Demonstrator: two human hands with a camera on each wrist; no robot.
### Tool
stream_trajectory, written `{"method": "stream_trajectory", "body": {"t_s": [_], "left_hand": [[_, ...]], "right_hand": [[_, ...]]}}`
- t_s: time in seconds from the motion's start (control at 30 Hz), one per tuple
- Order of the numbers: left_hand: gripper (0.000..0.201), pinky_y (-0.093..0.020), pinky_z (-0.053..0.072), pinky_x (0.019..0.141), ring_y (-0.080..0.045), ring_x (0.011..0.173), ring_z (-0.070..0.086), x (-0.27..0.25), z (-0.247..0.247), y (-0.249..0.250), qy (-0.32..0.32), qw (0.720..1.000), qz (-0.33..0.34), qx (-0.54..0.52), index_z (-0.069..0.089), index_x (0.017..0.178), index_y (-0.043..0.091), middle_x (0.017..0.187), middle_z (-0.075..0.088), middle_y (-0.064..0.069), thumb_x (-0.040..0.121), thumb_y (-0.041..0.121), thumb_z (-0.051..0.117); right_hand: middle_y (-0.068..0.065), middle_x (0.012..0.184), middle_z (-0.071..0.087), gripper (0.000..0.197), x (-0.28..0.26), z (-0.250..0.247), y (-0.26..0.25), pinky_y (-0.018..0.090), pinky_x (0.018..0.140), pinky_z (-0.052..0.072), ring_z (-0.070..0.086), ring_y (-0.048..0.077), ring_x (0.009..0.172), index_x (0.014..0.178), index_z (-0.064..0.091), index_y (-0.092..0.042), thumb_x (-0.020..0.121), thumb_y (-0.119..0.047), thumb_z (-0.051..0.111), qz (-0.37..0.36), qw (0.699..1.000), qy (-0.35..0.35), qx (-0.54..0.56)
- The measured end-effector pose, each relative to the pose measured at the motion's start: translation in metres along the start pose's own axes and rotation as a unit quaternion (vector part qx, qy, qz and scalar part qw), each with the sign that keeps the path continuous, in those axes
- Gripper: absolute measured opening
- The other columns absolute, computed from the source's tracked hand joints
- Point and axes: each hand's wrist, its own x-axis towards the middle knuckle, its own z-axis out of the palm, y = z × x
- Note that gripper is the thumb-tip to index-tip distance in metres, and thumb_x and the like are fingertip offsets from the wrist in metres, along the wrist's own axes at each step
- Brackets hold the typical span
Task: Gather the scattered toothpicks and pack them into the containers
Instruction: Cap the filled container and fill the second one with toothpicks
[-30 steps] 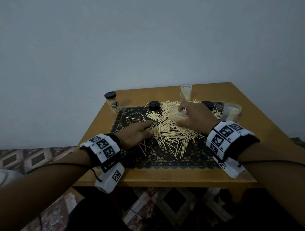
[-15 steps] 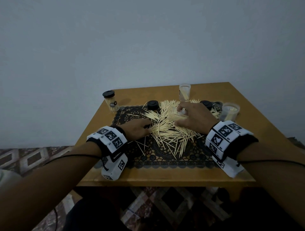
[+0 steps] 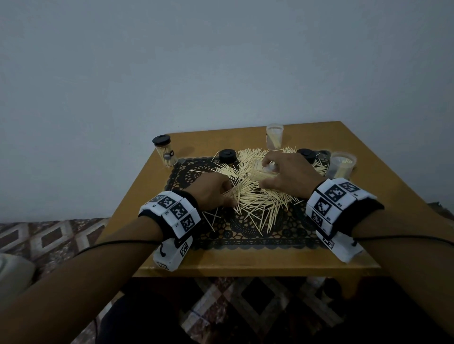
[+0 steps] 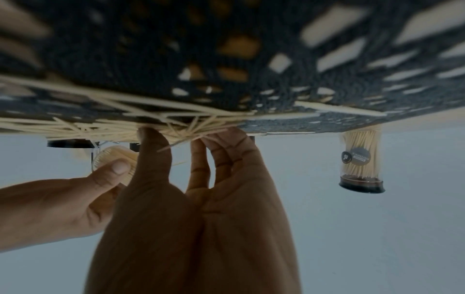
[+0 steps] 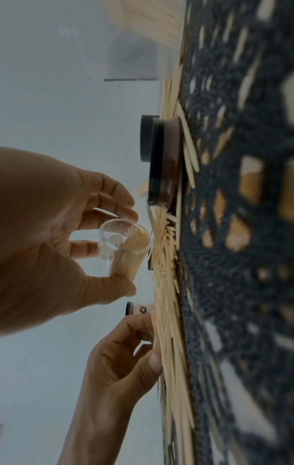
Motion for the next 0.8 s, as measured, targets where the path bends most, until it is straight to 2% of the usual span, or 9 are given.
{"method": "stream_trajectory", "body": {"t_s": [0.07, 0.17, 0.3, 0.4, 0.53, 0.67, 0.8], "left_hand": [[0.035, -0.024, 0.042, 0.069, -0.016, 0.088, 0.059, -0.0013, -0.0001, 0.0002, 0.005, 1.0, 0.007, -0.016, 0.066, 0.102, 0.016, 0.093, 0.063, 0.003, 0.078, 0.039, 0.076], [0.051, -0.028, 0.046, 0.074, -0.016, 0.091, 0.058, -0.004, -0.0004, 0.0023, 0.015, 0.999, -0.003, -0.029, 0.059, 0.113, 0.016, 0.099, 0.063, 0.001, 0.076, 0.047, 0.075], [0.07, -0.03, 0.045, 0.079, -0.017, 0.097, 0.054, -0.0089, -0.0046, 0.0081, -0.034, 0.998, -0.026, -0.05, 0.049, 0.121, 0.017, 0.107, 0.055, 0.001, 0.068, 0.05, 0.08], [0.076, -0.028, 0.043, 0.076, -0.016, 0.096, 0.051, -0.0091, -0.0064, 0.0096, -0.055, 0.997, -0.032, -0.038, 0.048, 0.121, 0.016, 0.108, 0.051, 0.003, 0.063, 0.049, 0.083], [0.065, -0.028, 0.038, 0.068, -0.016, 0.091, 0.05, -0.008, -0.0053, 0.0084, -0.057, 0.998, -0.041, -0.006, 0.049, 0.115, 0.015, 0.104, 0.053, 0.001, 0.068, 0.048, 0.08], [0.047, -0.032, 0.048, 0.08, -0.02, 0.095, 0.056, -0.009, -0.0078, 0.0036, -0.049, 0.998, -0.046, -0.02, 0.054, 0.114, 0.013, 0.106, 0.061, -0.003, 0.078, 0.032, 0.078], [0.026, -0.028, 0.049, 0.077, -0.019, 0.093, 0.062, -0.0083, -0.0071, 0.0031, -0.009, 0.999, -0.031, -0.017, 0.064, 0.102, 0.011, 0.1, 0.067, -0.003, 0.08, 0.02, 0.076]], "right_hand": [[0.005, 0.106, 0.065, 0.049, -0.0003, 0.0002, -0.0006, 0.032, 0.079, 0.051, 0.061, 0.022, 0.095, 0.111, 0.06, -0.019, 0.073, -0.041, 0.081, -0.004, 1.0, -0.004, -0.001], [0.005, 0.106, 0.065, 0.049, -0.0001, -0.0001, -0.001, 0.031, 0.078, 0.049, 0.061, 0.022, 0.096, 0.112, 0.06, -0.02, 0.073, -0.041, 0.082, -0.005, 1.0, -0.005, -0.001], [0.005, 0.105, 0.066, 0.05, 0.0001, 0.0003, -0.0002, 0.028, 0.075, 0.046, 0.06, 0.021, 0.092, 0.112, 0.061, -0.019, 0.073, -0.041, 0.081, -0.012, 1.0, 0.001, -0.005], [0.005, 0.104, 0.065, 0.05, -0.0005, 0.0004, 0.0007, 0.028, 0.074, 0.046, 0.06, 0.02, 0.091, 0.113, 0.061, -0.018, 0.073, -0.04, 0.082, -0.012, 1.0, 0.003, -0.001], [0.005, 0.103, 0.066, 0.049, -0.0011, 0.0006, -0.0003, 0.029, 0.076, 0.048, 0.061, 0.021, 0.09, 0.112, 0.061, -0.018, 0.073, -0.039, 0.082, -0.011, 1.0, 0.002, 0.004], [0.006, 0.103, 0.065, 0.048, -0.0006, 0.0004, 0.0002, 0.029, 0.075, 0.048, 0.06, 0.021, 0.089, 0.111, 0.061, -0.018, 0.073, -0.038, 0.082, -0.009, 1.0, 0.001, 0.004], [0.005, 0.105, 0.066, 0.049, -0.0005, 0.0003, 0.0004, 0.028, 0.074, 0.046, 0.061, 0.021, 0.09, 0.112, 0.061, -0.018, 0.073, -0.039, 0.082, -0.009, 1.0, 0.001, 0.001]]}}
